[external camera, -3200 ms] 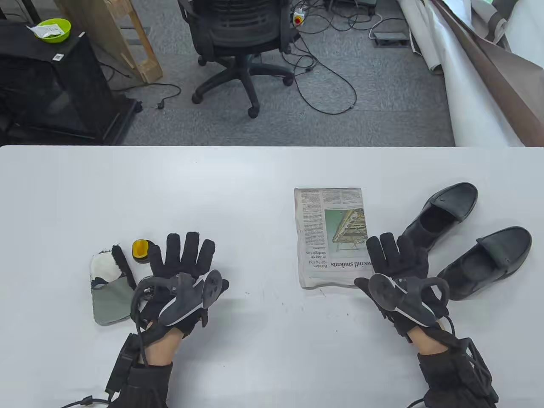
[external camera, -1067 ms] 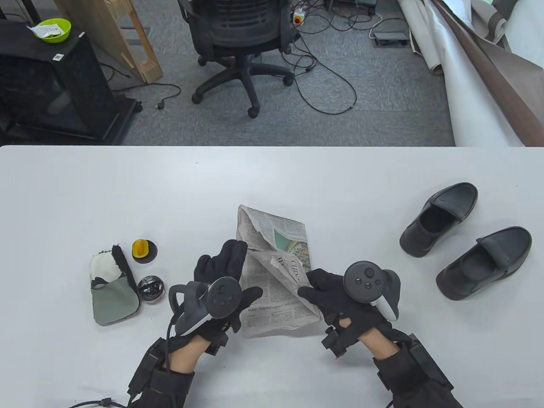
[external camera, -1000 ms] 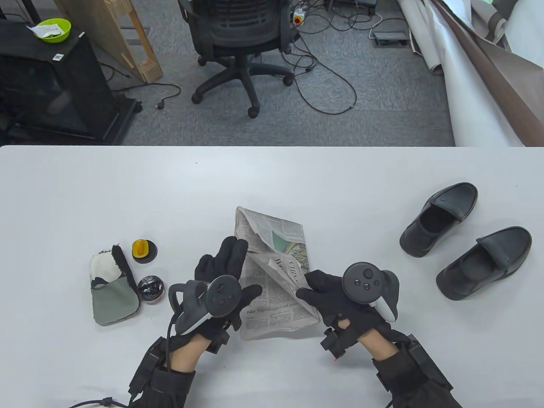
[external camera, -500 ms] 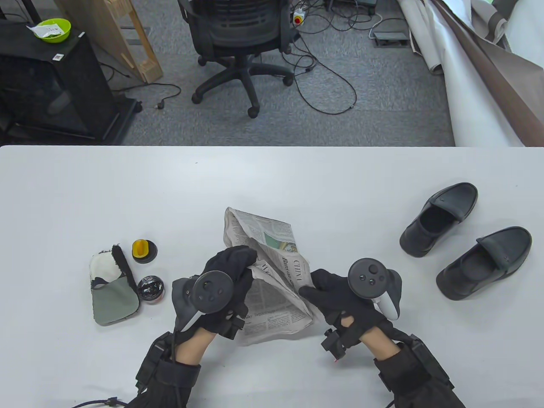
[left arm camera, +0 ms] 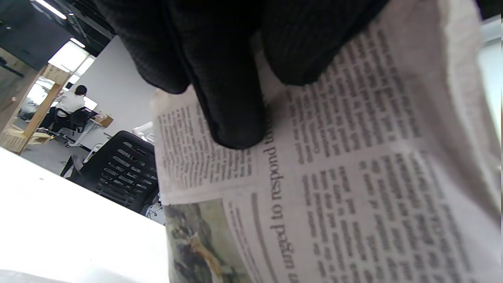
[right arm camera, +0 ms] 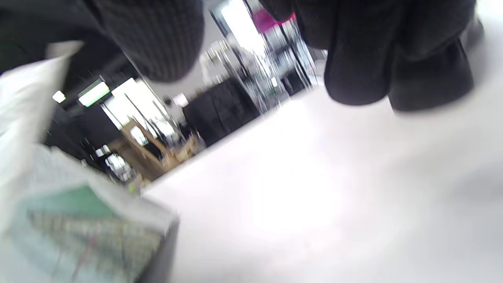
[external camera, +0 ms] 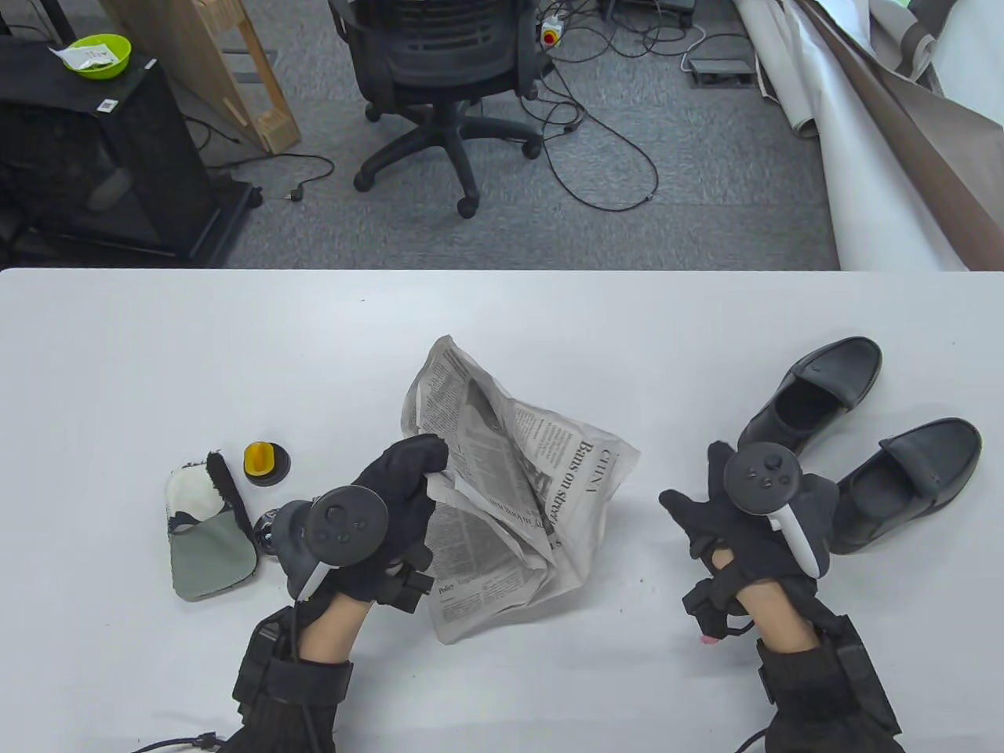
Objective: Dip and apply built-in sponge shoe polish on shoes
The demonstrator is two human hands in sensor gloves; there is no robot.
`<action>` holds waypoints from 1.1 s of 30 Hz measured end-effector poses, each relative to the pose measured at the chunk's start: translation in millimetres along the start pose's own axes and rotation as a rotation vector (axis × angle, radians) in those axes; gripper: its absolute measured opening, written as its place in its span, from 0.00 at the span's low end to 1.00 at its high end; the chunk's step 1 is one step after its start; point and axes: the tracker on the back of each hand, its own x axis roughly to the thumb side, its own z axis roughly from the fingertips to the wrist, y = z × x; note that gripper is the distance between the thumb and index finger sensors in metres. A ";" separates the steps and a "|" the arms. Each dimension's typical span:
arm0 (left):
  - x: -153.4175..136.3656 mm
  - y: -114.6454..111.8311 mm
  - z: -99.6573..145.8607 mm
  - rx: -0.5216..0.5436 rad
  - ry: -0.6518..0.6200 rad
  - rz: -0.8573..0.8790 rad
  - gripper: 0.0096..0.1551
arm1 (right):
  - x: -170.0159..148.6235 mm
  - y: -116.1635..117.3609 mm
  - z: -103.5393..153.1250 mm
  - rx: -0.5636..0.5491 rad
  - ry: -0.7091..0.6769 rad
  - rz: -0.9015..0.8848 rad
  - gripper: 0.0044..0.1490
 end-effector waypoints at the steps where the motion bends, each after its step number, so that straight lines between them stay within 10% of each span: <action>1: 3.2 -0.1 -0.7 -0.005 -0.010 -0.009 0.23 | 8.4 -5.1 5.4 -0.047 -0.059 -0.026 0.61; 8: 40.9 -16.5 -7.2 -0.057 -0.163 -0.249 0.23 | 108.5 -3.5 37.6 -0.016 -0.485 0.032 0.48; 18: 48.0 -41.0 0.0 -0.051 -0.326 -0.194 0.21 | 127.8 58.5 -16.5 0.427 -0.246 -0.172 0.56; 24: 42.4 -43.4 -5.7 -0.046 -0.242 -0.148 0.21 | 120.1 67.4 -11.5 0.733 -0.380 -0.425 0.61; 33: 43.8 -38.2 2.1 0.025 -0.237 -0.126 0.21 | 113.1 53.1 -2.0 0.441 -0.355 -0.071 0.31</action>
